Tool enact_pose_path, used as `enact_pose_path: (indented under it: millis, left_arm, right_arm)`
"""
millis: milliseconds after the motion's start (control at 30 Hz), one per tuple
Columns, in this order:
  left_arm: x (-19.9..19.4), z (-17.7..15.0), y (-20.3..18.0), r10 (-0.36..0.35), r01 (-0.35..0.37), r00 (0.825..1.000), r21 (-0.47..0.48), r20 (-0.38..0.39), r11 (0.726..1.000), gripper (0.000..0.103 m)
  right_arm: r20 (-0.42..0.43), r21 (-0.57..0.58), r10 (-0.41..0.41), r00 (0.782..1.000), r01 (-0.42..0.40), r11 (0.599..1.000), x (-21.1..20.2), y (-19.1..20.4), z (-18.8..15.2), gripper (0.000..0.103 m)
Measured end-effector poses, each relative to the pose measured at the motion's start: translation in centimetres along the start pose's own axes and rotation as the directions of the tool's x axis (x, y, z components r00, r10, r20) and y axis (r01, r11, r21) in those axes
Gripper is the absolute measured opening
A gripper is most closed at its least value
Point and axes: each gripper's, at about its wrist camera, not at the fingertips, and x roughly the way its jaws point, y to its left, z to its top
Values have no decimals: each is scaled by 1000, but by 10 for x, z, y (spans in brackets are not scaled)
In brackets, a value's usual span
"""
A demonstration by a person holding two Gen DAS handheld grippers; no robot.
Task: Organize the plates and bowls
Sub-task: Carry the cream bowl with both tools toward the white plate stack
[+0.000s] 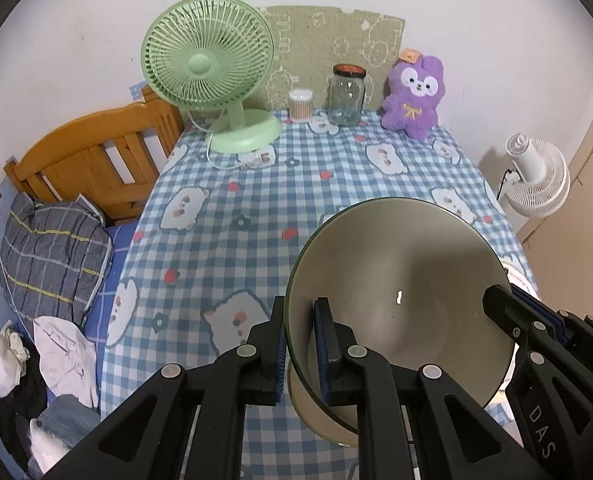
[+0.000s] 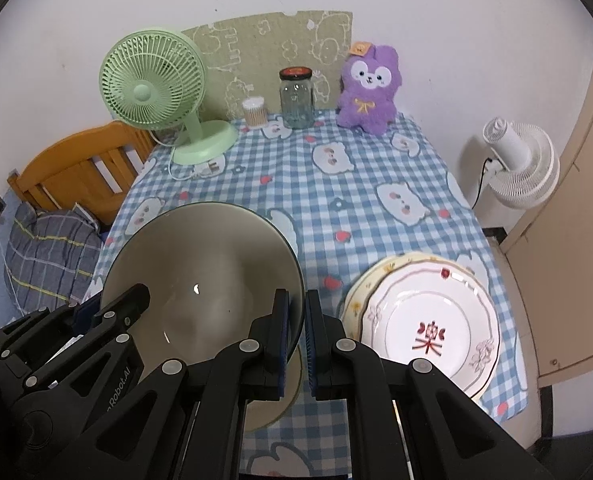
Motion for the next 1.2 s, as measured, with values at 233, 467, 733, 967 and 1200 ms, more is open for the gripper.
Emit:
enact_pose_path:
  millis: [233, 467, 733, 967, 1200]
  left_arm:
    - [10, -21, 2, -6, 6, 999, -16, -34, 1000, 10]
    - [21, -38, 6, -9, 8, 998, -15, -61, 1000, 10]
    - [38, -52, 2, -2, 0, 994, -14, -107, 1000, 11]
    - [44, -50, 1, 16, -17, 995, -9, -98, 1000, 11]
    - [55, -54, 0, 25, -26, 991, -1, -128, 1000, 12]
  right_arm:
    - [-31, -3, 0, 1000, 0, 1000, 8, 1, -22, 10]
    - [-67, 10, 15, 998, -15, 1000, 21, 2, -38, 10]
    - [-106, 5, 1, 994, -1, 1000, 35, 1, -46, 10]
    - [-129, 13, 12, 992, -10, 1000, 46, -2, -46, 10]
    - [-156, 8, 13, 988, -12, 1000, 54, -2, -49, 10]
